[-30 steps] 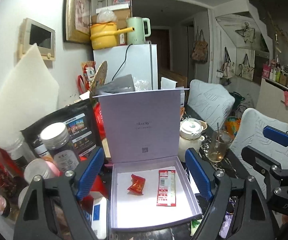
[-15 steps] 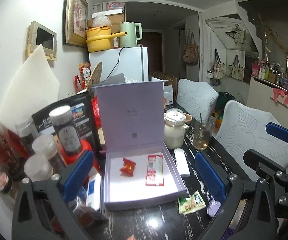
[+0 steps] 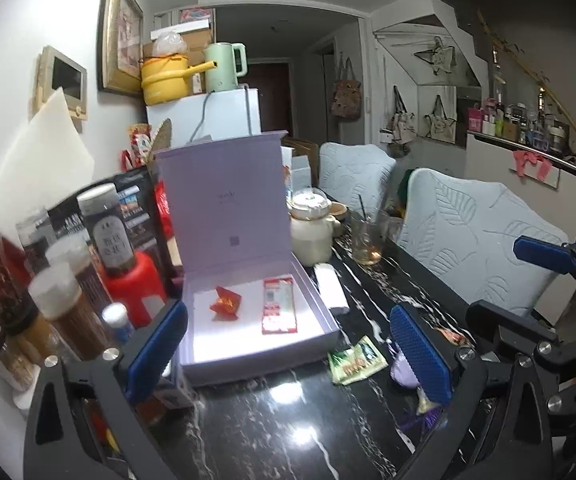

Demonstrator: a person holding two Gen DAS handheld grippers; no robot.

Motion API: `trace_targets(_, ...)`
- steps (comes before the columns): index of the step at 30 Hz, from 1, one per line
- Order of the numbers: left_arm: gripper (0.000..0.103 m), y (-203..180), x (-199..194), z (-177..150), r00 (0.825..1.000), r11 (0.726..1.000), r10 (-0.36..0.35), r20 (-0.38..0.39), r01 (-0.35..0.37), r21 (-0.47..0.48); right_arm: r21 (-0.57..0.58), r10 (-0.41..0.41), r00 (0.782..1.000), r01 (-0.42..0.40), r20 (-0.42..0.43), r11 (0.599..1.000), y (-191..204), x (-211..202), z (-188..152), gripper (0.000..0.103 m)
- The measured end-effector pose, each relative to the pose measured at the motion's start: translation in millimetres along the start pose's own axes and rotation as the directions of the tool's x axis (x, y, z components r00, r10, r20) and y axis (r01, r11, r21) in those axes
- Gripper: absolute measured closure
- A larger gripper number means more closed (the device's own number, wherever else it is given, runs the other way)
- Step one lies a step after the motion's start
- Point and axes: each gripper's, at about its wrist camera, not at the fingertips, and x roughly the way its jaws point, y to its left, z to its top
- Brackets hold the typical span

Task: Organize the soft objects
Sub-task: 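Withdraw both tools from the box back toward the remaining snacks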

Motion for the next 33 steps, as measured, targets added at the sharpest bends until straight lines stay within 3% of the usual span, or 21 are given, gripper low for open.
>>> trace_targets(18,0.000,-33.0,18.5,-48.4,0.988,0.994,-0.100,-0.119,0.104,0.030,0.137,-0.043,0.995,0.055,-0.086,0.989,-29.3,-20.5,-69.5,0.014)
trace_targets(33,0.000,-82.4,46.5,-61.9,0.957,0.970,-0.238,-0.163,0.244,0.014,0.230,-0.042,0.986,0.079,-0.160,0.970,-74.4,-24.1,-118.6,0.014)
